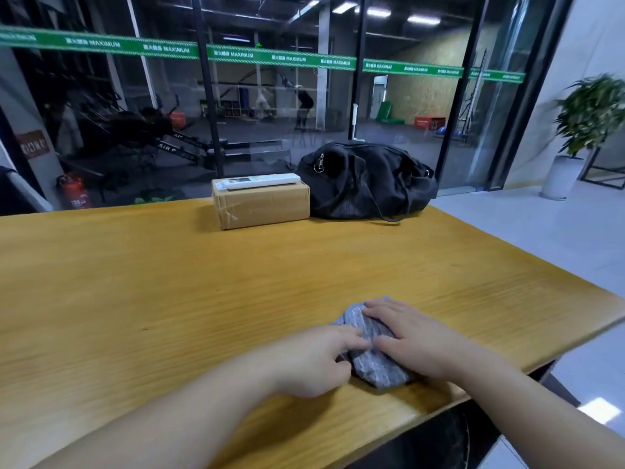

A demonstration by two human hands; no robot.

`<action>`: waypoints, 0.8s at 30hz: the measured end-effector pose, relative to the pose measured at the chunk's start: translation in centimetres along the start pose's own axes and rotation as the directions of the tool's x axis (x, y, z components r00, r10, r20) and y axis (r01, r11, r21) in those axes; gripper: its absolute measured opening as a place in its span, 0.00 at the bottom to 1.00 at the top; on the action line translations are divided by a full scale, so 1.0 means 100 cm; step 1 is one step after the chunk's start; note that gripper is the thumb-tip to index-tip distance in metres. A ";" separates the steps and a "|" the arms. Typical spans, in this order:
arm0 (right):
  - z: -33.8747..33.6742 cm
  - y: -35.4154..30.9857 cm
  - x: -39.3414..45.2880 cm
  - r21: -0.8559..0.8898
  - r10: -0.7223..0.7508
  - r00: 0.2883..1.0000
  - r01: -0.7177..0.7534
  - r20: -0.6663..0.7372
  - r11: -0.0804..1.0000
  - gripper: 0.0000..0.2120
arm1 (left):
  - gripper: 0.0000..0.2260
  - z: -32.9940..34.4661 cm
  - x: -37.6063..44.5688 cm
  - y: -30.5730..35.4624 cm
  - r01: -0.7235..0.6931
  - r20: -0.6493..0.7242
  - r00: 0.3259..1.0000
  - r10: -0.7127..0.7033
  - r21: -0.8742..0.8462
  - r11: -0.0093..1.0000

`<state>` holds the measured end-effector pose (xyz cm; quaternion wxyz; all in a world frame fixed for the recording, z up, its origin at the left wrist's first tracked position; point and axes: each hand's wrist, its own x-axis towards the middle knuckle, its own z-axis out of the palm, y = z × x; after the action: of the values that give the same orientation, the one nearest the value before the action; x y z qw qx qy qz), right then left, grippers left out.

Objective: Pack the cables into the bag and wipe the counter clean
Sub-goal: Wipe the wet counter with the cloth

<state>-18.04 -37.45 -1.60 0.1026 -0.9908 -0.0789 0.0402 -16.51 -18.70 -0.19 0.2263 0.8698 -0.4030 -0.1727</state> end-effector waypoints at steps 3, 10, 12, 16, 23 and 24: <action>-0.004 -0.013 0.009 -0.139 0.077 0.995 -0.085 -0.059 0.987 0.23 | 0.24 -0.001 0.003 0.002 -0.029 0.082 0.996 0.029 -0.010 1.000; -0.013 -0.018 0.020 -0.080 0.124 0.992 -0.122 0.018 0.989 0.20 | 0.17 -0.022 -0.008 -0.023 0.020 -0.072 0.997 -0.016 0.053 0.998; -0.015 -0.016 0.019 -0.072 0.118 0.991 -0.113 0.060 0.991 0.19 | 0.15 -0.024 -0.012 -0.038 0.035 -0.127 0.992 -0.025 0.074 0.997; -0.023 -0.014 0.015 -0.043 0.097 0.988 -0.093 0.123 0.995 0.16 | 0.14 -0.032 -0.022 -0.056 0.070 -0.206 0.977 -0.052 0.083 0.994; -0.042 -0.032 0.034 -0.097 0.176 0.955 -0.156 0.240 0.983 0.11 | 0.14 -0.057 -0.029 -0.068 0.085 -0.326 0.944 -0.057 0.072 0.994; -0.044 -0.035 0.038 -0.097 0.180 0.952 -0.160 0.246 0.982 0.10 | 0.14 -0.061 -0.031 -0.068 0.091 -0.320 0.946 -0.057 0.094 0.991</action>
<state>-14.37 -34.36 3.22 0.0501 -0.9837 -0.0074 0.1723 -11.21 -10.87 1.67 0.2344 0.9117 -0.3370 -0.0174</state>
